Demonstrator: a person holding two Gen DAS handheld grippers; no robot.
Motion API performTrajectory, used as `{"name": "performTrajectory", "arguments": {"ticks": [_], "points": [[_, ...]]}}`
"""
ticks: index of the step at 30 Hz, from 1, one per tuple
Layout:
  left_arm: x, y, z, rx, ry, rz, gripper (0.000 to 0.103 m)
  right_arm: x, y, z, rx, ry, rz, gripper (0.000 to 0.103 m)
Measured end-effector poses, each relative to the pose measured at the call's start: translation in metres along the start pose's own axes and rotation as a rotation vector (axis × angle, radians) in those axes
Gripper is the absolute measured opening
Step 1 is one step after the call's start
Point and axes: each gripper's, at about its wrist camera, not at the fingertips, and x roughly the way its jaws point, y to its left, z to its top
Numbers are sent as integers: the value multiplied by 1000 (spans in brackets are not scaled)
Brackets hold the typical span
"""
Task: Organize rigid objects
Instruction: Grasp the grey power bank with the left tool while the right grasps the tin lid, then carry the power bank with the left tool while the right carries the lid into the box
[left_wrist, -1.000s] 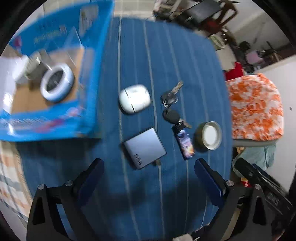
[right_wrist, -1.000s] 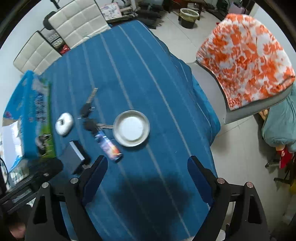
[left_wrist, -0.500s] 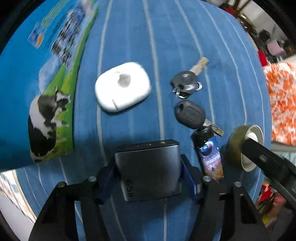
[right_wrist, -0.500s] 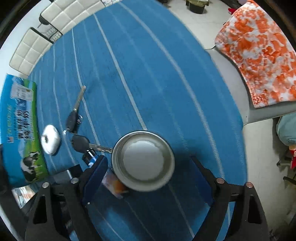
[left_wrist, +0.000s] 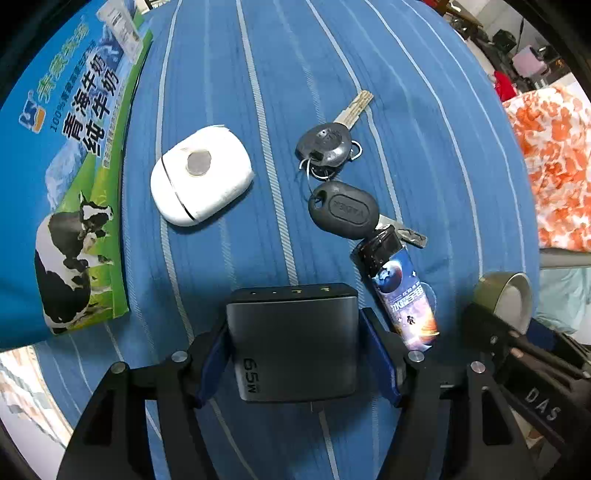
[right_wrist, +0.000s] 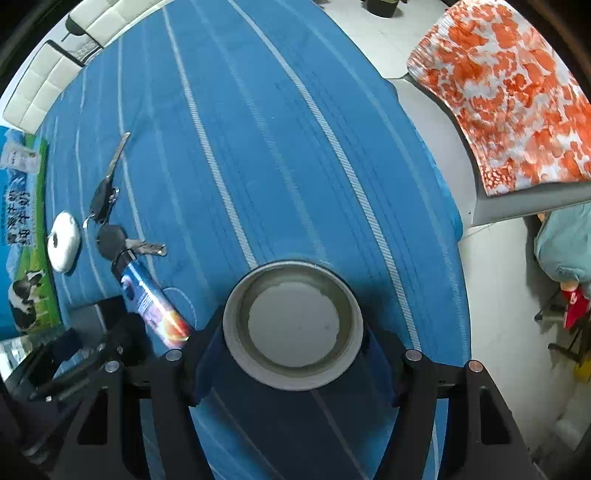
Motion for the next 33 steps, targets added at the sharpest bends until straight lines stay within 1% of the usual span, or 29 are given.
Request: {"name": "performTrajectory", "arguments": {"ticks": [1, 2, 3, 6, 10, 15, 20, 24, 28, 33], "points": [[1, -7, 1, -1, -4, 10, 63, 1, 1, 1, -4, -7, -14, 70], [0, -8, 0, -5, -12, 20, 58, 1, 4, -1, -7, -20, -36, 69], [0, -10, -1, -8, -17, 22, 56, 1, 6, -1, -11, -32, -54, 69], [-3, -16, -5, -6, -20, 18, 56, -1, 14, -3, -42, -36, -82, 68], [-10, -8, -14, 7, -32, 16, 56, -5, 11, -7, -62, -24, -71, 68], [-34, -8, -25, 28, -73, 2, 56, -22, -1, -16, -48, -61, -51, 67], [-68, -5, -28, 39, -140, -32, 56, -61, 3, -22, -67, -125, -26, 67], [-97, 8, -28, 39, -198, -68, 56, -100, 16, -26, -98, -192, -3, 67], [-132, 30, -29, 34, -260, -111, 56, -149, 40, -31, -132, -272, 27, 67], [-175, 62, -25, 28, -345, -132, 56, -196, 81, -41, -184, -343, 62, 67]]}}
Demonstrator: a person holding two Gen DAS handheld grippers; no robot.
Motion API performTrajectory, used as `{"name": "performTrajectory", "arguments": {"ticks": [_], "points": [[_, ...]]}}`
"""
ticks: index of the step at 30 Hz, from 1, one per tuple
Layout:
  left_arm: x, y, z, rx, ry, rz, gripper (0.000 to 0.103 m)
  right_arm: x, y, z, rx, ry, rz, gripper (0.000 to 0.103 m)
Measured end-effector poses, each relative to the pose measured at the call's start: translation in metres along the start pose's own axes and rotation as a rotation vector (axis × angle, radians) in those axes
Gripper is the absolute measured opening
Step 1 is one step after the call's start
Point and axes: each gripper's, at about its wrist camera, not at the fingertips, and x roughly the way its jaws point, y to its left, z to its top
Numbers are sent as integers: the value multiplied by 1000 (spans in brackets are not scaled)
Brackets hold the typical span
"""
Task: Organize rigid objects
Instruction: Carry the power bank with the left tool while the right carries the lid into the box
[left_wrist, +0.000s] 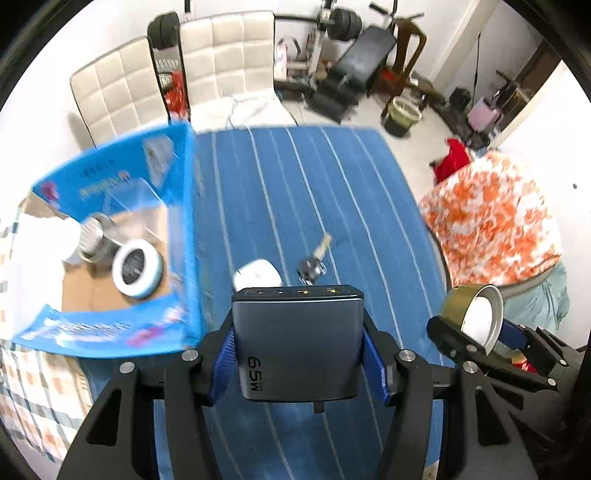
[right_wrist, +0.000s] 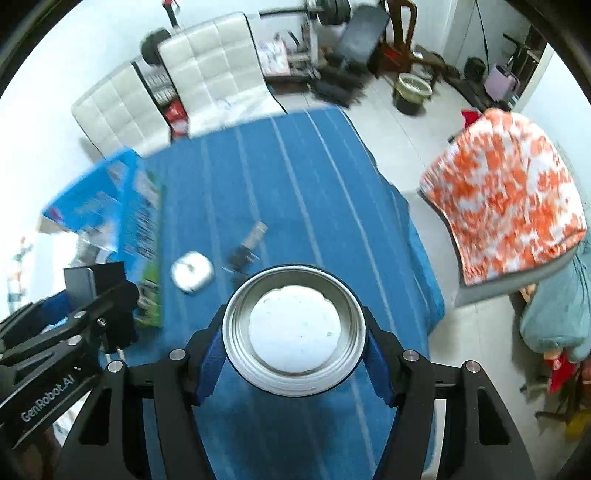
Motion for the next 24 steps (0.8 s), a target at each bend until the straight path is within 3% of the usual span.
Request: {"name": "performTrajectory", "arguments": {"ticks": [9, 17, 24], "points": [[-77, 68, 11, -16, -135, 46, 56, -48, 101, 4, -83, -83, 69, 67], [-121, 146, 6, -84, -186, 101, 56, -70, 193, -3, -187, -116, 120, 67], [-137, 202, -5, -155, -191, 134, 56, -71, 253, -8, -228, -116, 146, 67]]}}
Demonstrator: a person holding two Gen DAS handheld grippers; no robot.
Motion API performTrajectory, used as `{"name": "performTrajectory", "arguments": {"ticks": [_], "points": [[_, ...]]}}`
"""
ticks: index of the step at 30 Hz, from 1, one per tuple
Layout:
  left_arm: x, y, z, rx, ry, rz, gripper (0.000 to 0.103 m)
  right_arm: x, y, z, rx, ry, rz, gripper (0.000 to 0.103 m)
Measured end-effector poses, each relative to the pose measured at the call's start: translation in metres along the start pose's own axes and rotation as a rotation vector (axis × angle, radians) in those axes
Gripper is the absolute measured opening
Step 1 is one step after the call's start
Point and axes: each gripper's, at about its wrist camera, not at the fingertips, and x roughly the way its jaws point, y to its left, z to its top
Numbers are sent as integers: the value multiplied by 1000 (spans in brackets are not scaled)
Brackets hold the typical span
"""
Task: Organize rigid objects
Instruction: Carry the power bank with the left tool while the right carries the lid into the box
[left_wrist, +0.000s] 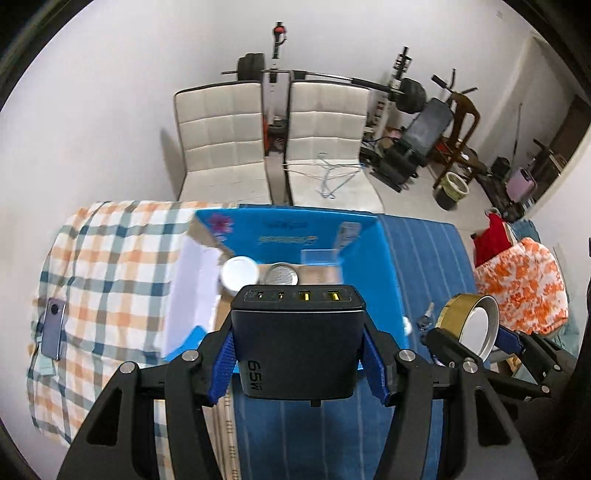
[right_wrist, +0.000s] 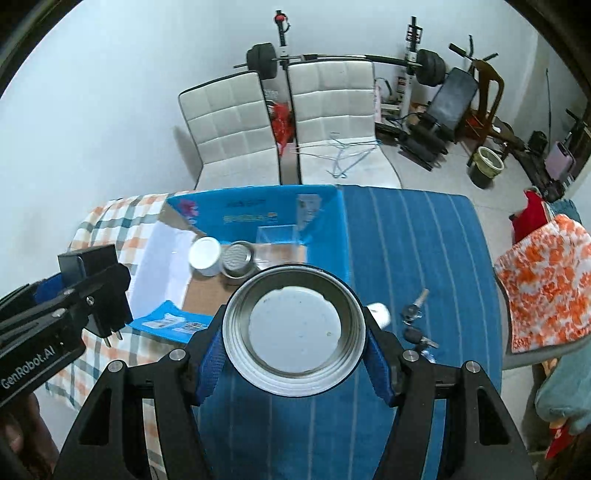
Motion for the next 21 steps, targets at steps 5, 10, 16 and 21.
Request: {"name": "performTrajectory", "arguments": {"ticks": [5, 10, 16, 21], "points": [[7, 28, -2, -36, 22, 5, 56, 29, 23, 3, 1, 44, 42, 67], [39, 62, 0, -92, 99, -8, 56, 94, 32, -4, 13, 142, 117, 68], [108, 93, 0, -134, 258, -38, 56, 179, 48, -15, 57, 260, 180, 68], [164, 101, 0, -147, 382, -68, 56, 226, 55, -20, 82, 320, 177, 68]]}}
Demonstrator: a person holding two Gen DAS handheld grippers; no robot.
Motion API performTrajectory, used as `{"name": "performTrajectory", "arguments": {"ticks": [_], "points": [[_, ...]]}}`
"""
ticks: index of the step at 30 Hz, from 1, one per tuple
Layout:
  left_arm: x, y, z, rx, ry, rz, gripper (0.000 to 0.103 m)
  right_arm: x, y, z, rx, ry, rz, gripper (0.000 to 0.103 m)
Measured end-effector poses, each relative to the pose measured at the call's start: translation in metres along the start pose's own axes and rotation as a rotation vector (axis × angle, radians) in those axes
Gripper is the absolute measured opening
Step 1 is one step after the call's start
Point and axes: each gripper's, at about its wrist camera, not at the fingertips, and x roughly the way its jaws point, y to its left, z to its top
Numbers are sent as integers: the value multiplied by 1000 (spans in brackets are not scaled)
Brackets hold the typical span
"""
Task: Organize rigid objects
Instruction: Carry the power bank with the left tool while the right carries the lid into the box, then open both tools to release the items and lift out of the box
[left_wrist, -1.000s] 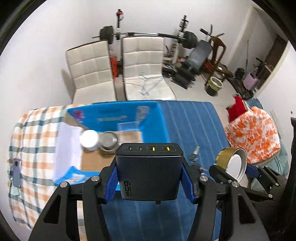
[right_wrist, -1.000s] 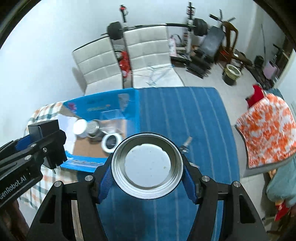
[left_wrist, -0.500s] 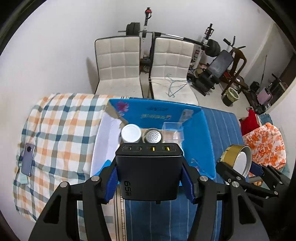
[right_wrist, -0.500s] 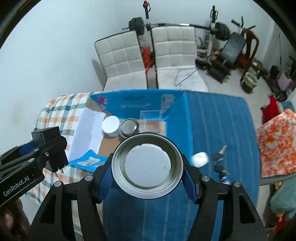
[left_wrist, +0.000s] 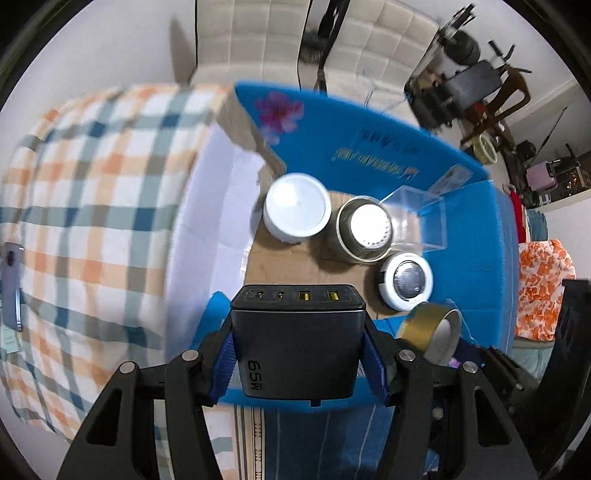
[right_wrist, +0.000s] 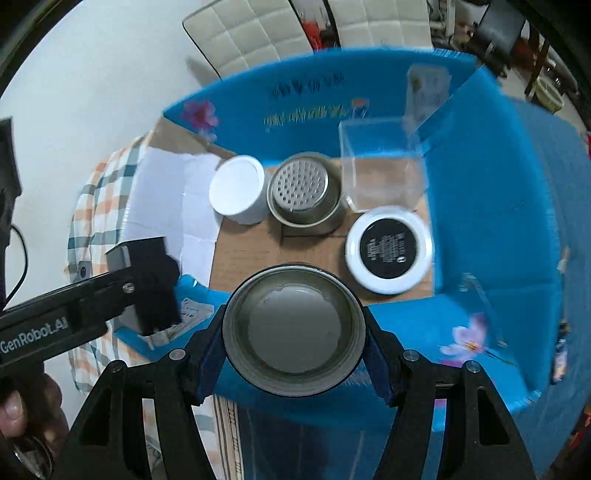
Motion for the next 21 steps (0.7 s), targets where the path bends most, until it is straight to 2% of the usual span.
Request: {"name": "performTrajectory", "arguments": {"ticks": [4, 9, 16, 21], "points": [[32, 3, 15, 15, 91, 0, 56, 22, 1, 9, -10, 13, -36, 68], [58, 5, 27, 35, 154, 27, 56, 48, 1, 14, -6, 54, -63, 68], [90, 3, 26, 65, 255, 48, 56, 68, -7, 20, 35, 101, -64, 69], [100, 7, 21, 49, 314, 30, 59, 80, -16, 29, 64, 158, -62, 69]]}}
